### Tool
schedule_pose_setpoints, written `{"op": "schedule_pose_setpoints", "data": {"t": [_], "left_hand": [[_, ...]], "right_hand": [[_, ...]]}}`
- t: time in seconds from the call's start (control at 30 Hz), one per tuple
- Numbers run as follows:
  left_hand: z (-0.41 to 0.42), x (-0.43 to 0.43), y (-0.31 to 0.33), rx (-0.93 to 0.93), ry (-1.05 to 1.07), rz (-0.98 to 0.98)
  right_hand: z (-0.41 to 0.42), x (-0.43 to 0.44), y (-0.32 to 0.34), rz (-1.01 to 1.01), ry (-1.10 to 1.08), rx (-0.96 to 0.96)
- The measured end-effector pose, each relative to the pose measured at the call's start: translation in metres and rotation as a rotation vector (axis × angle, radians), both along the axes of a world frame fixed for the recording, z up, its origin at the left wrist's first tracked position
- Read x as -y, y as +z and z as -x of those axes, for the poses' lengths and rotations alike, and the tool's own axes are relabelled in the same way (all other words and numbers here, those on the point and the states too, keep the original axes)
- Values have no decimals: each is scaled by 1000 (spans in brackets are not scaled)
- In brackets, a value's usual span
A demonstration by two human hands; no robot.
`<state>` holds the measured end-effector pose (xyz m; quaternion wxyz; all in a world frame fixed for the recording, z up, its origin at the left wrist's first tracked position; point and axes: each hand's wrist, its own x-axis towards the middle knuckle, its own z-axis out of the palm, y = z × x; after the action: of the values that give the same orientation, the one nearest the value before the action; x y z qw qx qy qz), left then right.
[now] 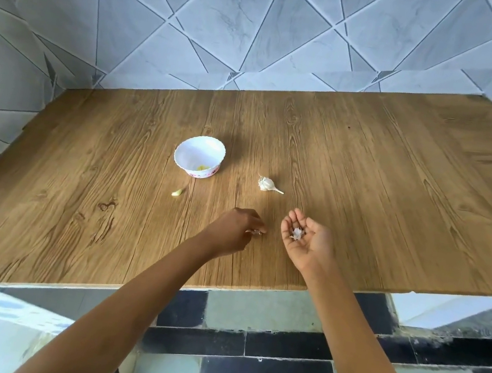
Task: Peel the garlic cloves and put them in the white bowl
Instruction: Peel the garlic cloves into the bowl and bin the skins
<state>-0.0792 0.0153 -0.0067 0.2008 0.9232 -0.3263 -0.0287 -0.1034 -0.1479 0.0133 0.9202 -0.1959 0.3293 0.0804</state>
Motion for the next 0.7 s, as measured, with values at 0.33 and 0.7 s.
{"op": "schedule_pose_setpoints", "data": {"t": [0.33, 0.7], "left_hand": [[-9, 8, 9, 81, -59, -210], [-18, 11, 35, -447, 250, 506]], "right_hand": [[-2, -6, -4, -10, 27, -16], [-1, -13, -1, -61, 51, -28]]}}
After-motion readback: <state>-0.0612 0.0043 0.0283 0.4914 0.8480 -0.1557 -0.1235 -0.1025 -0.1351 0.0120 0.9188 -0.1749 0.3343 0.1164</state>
